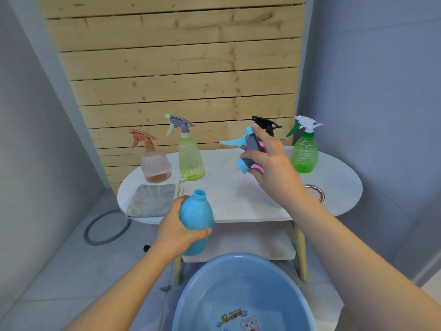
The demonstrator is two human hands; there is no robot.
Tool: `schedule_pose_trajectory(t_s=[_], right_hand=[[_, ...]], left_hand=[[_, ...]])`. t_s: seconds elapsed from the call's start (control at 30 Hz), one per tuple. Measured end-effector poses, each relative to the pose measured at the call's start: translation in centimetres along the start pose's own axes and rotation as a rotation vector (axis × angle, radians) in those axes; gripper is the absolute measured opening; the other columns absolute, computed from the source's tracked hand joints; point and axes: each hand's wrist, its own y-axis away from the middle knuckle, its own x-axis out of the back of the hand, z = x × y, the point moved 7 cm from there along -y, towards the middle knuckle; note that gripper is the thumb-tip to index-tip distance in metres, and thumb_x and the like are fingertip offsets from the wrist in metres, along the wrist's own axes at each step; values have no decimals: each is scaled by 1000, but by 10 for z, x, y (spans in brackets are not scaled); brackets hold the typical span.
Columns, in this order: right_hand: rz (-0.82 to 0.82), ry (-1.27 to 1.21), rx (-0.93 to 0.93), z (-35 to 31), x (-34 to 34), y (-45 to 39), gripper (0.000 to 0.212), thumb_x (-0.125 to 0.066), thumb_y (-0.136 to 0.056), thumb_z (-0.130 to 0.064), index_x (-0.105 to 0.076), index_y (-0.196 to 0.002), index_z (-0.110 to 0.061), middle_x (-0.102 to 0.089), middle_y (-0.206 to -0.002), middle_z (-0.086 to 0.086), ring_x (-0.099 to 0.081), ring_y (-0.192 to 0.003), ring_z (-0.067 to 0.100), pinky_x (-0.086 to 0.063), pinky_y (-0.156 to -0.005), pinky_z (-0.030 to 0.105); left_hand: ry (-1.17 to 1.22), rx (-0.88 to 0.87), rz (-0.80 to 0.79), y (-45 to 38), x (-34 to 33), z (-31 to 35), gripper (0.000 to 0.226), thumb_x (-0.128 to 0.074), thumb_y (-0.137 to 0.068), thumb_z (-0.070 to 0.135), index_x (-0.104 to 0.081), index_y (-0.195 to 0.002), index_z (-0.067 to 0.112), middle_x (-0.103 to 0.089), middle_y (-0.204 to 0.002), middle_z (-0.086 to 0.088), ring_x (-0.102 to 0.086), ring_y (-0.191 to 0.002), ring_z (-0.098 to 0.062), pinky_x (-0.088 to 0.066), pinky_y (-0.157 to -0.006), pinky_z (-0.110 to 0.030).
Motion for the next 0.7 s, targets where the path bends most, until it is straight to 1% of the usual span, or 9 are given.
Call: schedule_pose_trajectory(t_s=[0.1,0.2,0.37,0.5,0.6,0.7], right_hand=[[-17,-1,46,-11,-4,-3,34,-69,-65,15,-70,-92,-5,-41,-141,23,-49,-110,42,-35,-91,36],[-17,3,91,-22,-3,-6,33,-68,-66,15,-70,-91,-7,-42,-140,22,-50,-111,39,-35,-90,33],[31,-28,36,-11,13,-10,34,-67,-70,14,-71,-96,-7,-38,-144,20,-47,-118,38,-35,-94,33],[37,-8,18,-2,21,-10,37,-66,-68,14,-71,-98,-8,-36,-146,19,-46,-121,39,-33,-97,34],[59,-25,-2,5,30,-10,36,-67,-70,13,-71,-99,-8,-34,-148,16,-42,-126,35,-31,-100,30],[67,-34,-10,10,34,-9,37,-67,-71,13,-70,-99,-10,-33,-149,13,-41,-129,30,-32,-101,26]], left_hand=[[-24,-14,-10,-1,-4,0,80,-85,-63,19,-38,-126,35,-52,-113,7,-53,-99,-16,-43,-70,-25],[13,10,-2,-2,-5,-3,79,-86,-64,19,-37,-124,36,-52,-114,6,-53,-101,-17,-43,-73,-27],[12,5,5,-3,-4,-3,78,-85,-64,18,-35,-119,40,-52,-112,7,-53,-100,-17,-43,-68,-25],[-6,-4,2,-3,-4,-3,78,-85,-63,19,-35,-120,40,-51,-112,9,-53,-99,-15,-42,-66,-23],[-2,-4,-1,-3,-5,-2,79,-85,-63,19,-37,-123,38,-51,-112,9,-53,-99,-15,-43,-66,-23],[5,1,5,-2,-5,-3,79,-85,-63,19,-36,-121,40,-52,-113,9,-53,-99,-15,-43,-69,-26]])
